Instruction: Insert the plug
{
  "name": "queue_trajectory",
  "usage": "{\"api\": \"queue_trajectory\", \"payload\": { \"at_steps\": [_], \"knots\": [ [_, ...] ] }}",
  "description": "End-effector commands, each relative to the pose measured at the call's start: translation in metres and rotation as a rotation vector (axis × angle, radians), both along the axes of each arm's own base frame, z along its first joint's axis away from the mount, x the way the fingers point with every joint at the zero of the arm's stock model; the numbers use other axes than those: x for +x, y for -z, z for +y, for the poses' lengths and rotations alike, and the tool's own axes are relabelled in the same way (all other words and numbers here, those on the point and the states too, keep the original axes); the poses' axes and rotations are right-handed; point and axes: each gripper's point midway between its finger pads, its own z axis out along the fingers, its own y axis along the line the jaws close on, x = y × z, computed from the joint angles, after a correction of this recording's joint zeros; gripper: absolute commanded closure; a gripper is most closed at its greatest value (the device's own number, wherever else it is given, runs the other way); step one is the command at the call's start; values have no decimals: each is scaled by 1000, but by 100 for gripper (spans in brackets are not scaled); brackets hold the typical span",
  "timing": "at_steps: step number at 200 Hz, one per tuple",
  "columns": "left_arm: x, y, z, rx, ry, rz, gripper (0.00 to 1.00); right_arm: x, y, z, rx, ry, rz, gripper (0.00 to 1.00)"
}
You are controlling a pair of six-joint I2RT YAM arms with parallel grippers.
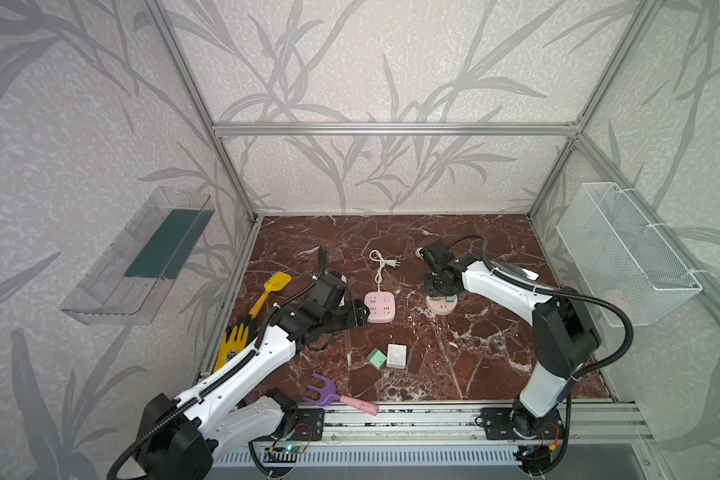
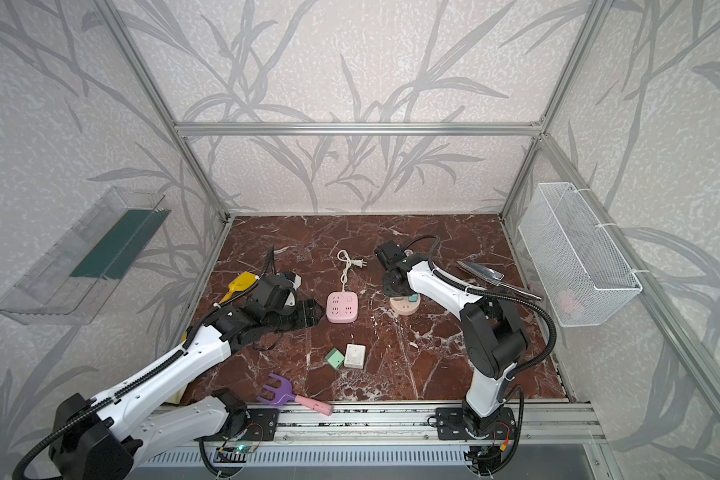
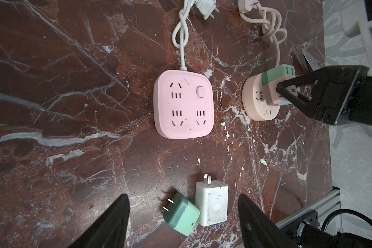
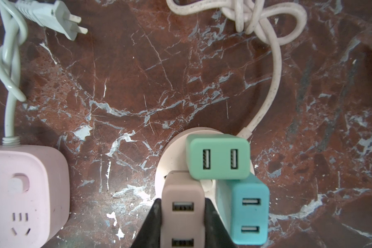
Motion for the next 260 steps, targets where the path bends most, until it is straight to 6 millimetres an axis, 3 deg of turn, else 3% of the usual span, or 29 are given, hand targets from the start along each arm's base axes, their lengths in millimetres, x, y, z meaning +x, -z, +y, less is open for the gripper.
{"api": "queue_trajectory", "payload": {
  "at_steps": [1,50,61,205,260],
  "knots": [
    [0,2,2,-4,-17,-4,23,-4,5,-2,18,9,5,100],
    [2,2,-1,-11,-8,-2,23,-3,-9,-5,23,16,-31,100],
    [1,3,-1,-9,-8,-1,23,-2,-21,-4,44,11,-62,100],
    [1,7,-1,-11,-8,3,24,0,-13,-5,14,10,-120,100],
    [2,7,-1,-14,-11,0,24,2,-19,-5,17,8,-161,100]
  ]
}}
